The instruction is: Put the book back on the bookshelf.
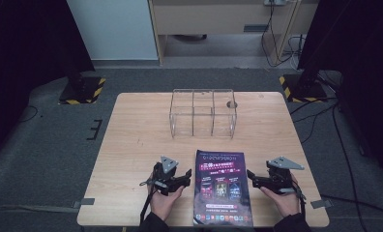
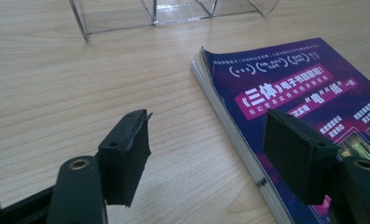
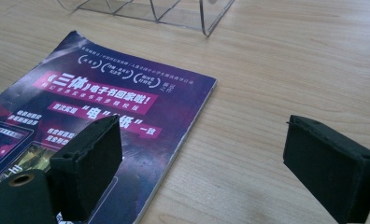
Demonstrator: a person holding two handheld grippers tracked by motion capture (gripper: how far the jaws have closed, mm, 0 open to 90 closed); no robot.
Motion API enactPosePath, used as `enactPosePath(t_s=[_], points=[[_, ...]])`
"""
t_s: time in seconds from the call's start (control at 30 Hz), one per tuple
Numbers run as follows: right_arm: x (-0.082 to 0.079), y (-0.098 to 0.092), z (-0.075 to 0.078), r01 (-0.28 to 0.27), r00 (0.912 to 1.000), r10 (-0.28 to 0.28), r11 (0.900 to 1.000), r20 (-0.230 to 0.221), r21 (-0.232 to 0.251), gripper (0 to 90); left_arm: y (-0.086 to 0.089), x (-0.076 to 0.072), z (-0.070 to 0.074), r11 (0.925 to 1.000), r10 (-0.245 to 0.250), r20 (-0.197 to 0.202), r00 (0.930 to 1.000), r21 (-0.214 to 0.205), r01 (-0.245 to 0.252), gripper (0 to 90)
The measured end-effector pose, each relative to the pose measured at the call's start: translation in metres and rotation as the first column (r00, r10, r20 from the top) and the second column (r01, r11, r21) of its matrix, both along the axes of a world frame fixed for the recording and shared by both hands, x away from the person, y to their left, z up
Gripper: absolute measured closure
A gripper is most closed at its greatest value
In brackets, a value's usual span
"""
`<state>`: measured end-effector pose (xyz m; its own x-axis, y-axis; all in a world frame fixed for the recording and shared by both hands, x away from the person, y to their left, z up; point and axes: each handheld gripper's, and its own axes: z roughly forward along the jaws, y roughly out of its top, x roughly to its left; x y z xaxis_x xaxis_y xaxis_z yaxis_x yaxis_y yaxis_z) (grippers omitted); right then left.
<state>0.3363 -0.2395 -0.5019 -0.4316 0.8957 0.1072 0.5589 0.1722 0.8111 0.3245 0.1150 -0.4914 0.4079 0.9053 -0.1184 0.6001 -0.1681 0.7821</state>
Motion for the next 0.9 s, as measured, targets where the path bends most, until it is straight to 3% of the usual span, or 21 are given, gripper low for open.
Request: enactPosePath(t_s=[0.37, 0.9], points=[[-0.002, 0.005, -0.005, -0.013, 0.9999, 0.013, 0.9999, 0.002, -0.011, 11.2, -0.017, -0.001, -0.007, 0.9994, -0.032, -0.023, 0.9992, 0.012, 0.033, 32.7], [-0.003, 0.015, -0.014, -0.053, 0.9979, 0.053, 0.9985, -0.038, -0.011, 11.3, -0.035, 0.002, -0.022, 0.9972, -0.061, -0.061, 0.9962, 0.039, 0.064, 33.1]])
